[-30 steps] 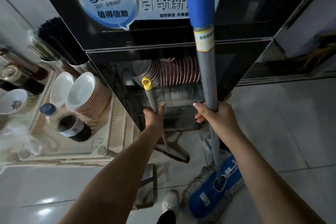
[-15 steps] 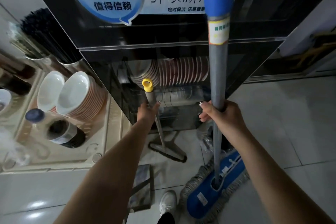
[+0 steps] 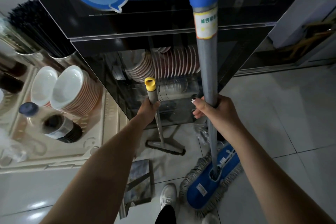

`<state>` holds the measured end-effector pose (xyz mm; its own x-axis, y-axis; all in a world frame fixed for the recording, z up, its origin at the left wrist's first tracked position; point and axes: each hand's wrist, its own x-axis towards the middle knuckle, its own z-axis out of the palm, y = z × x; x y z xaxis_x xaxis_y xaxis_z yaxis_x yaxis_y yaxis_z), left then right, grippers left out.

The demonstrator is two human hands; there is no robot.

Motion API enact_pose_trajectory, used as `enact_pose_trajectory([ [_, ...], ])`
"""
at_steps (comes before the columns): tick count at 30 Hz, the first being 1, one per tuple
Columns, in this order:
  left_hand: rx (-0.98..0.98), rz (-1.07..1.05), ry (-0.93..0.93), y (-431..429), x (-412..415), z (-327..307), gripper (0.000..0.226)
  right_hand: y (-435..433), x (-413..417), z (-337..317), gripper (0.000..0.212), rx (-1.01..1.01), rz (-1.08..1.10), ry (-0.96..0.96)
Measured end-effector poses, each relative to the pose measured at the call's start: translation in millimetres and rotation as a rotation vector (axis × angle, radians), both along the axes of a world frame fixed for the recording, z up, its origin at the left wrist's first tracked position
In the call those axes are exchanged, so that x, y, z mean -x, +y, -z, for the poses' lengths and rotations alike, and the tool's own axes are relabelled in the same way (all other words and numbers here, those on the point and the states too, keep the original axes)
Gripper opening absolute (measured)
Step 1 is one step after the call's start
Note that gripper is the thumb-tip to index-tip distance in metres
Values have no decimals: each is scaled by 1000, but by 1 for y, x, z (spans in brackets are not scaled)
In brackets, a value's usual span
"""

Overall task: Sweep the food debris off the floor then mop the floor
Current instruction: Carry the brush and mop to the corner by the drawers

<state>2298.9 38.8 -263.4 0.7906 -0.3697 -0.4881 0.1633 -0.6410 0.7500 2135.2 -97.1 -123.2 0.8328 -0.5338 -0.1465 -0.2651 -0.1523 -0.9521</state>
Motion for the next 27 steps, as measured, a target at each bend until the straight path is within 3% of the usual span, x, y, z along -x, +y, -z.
enact_pose_trajectory([
  [8, 110, 8, -69, 4, 29, -23, 30, -18, 7, -2, 24, 48, 79, -15],
  [20, 472, 103, -183, -25, 86, -103, 8, -51, 61, -11, 29, 18, 209, -75],
  [27, 623, 62, -318, -49, 121, -152, 21, -71, 106, -12, 26, 10, 265, -116],
])
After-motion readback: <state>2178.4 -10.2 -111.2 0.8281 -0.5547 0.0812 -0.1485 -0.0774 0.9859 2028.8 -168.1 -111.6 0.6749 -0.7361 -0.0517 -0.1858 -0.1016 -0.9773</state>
